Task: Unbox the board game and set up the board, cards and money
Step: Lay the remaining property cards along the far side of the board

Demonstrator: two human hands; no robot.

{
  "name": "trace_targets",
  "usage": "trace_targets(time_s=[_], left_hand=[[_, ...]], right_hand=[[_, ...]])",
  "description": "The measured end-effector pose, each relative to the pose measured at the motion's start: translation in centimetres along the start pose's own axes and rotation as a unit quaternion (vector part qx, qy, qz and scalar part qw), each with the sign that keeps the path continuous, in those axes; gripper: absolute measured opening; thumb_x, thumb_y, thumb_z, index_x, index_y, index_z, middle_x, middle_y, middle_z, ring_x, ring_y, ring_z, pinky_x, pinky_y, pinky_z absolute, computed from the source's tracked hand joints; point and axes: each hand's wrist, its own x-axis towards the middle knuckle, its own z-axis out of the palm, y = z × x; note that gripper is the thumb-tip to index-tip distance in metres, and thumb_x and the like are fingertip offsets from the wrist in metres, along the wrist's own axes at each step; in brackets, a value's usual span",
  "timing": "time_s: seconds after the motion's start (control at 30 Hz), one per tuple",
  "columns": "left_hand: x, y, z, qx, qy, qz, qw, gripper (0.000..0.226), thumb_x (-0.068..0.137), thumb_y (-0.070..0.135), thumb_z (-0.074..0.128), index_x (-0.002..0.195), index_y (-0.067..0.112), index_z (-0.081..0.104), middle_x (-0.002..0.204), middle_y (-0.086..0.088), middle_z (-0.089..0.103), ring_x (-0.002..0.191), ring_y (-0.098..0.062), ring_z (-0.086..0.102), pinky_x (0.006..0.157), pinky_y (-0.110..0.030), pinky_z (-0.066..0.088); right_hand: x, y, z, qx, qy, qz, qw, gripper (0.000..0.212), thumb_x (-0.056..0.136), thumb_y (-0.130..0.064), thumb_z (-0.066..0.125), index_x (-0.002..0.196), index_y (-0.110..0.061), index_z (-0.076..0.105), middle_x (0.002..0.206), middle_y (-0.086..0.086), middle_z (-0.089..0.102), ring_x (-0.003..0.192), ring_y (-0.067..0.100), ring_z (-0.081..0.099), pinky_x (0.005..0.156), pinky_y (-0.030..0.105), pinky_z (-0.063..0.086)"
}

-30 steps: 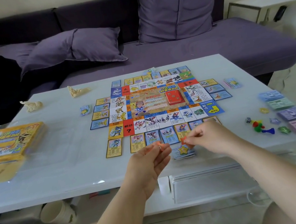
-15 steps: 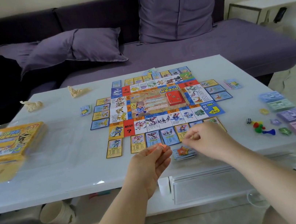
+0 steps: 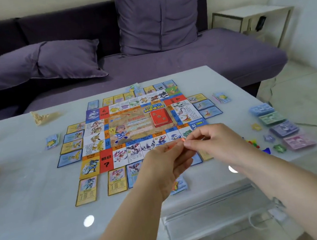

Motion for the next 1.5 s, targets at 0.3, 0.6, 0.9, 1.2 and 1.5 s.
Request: trace_targets(time_s=[0.3, 0.6, 0.9, 1.2, 1.5], left_hand=[[9.0, 3.8, 4.7, -0.008, -0.005, -0.025, 1.0, 0.014, 0.095, 0.01, 0.053, 0.09, 0.001, 0.064, 0.068, -0.007, 0.071, 0.055, -0.01, 0.067, 0.05, -0.02, 0.055], [15.6, 5.6, 6.2, -0.044, -0.039, -0.037, 0.998, 0.021, 0.097, 0.005, 0.045, 0.106, -0.003, 0.062, 0.1, -0.016, 0.071, 0.081, -0.021, 0.07, 0.061, -0.028, 0.06], [18.5, 5.1, 5.4, 0.014, -0.035, -0.004, 0.999, 0.022, 0.099, 0.006, 0.041, 0.101, 0.004, 0.063, 0.093, -0.011, 0.074, 0.076, -0.015, 0.071, 0.062, -0.022, 0.059], [18.9, 5.7, 3.7, 0.094, -0.036, 0.005, 0.995, 0.016, 0.092, 0.012, 0.055, 0.091, 0.003, 0.068, 0.08, -0.008, 0.074, 0.06, -0.007, 0.067, 0.049, -0.015, 0.053], [19.3, 11.6, -4.3, 0.097, 0.001, 0.023, 0.995, 0.018, 0.095, 0.013, 0.051, 0.093, 0.003, 0.066, 0.077, -0.007, 0.073, 0.061, -0.006, 0.066, 0.047, -0.013, 0.05]], right_hand=[[9.6, 2.9, -9.2, -0.053, 0.158, 0.017, 0.986, 0.006, 0.084, -0.016, 0.069, 0.081, -0.012, 0.071, 0.079, 0.002, 0.069, 0.063, -0.001, 0.058, 0.057, 0.013, 0.04], [18.9, 8.6, -15.7, -0.233, 0.176, 0.067, 0.954, 0.005, 0.073, -0.018, 0.078, 0.075, -0.019, 0.073, 0.084, 0.001, 0.071, 0.08, 0.012, 0.059, 0.063, 0.022, 0.039], [21.3, 11.5, -15.3, -0.261, 0.138, 0.069, 0.953, 0.01, 0.072, -0.023, 0.08, 0.08, -0.023, 0.075, 0.073, -0.011, 0.067, 0.08, 0.01, 0.062, 0.077, 0.025, 0.049], [19.0, 2.5, -9.1, -0.159, -0.087, -0.006, 0.983, 0.018, 0.086, -0.044, 0.062, 0.082, -0.03, 0.073, 0.07, -0.025, 0.067, 0.071, -0.014, 0.058, 0.065, 0.003, 0.041], [24.1, -1.2, 0.2, -0.009, -0.095, -0.043, 0.994, 0.002, 0.081, -0.026, 0.073, 0.083, -0.025, 0.074, 0.082, -0.014, 0.071, 0.081, 0.0, 0.063, 0.074, 0.015, 0.046]])
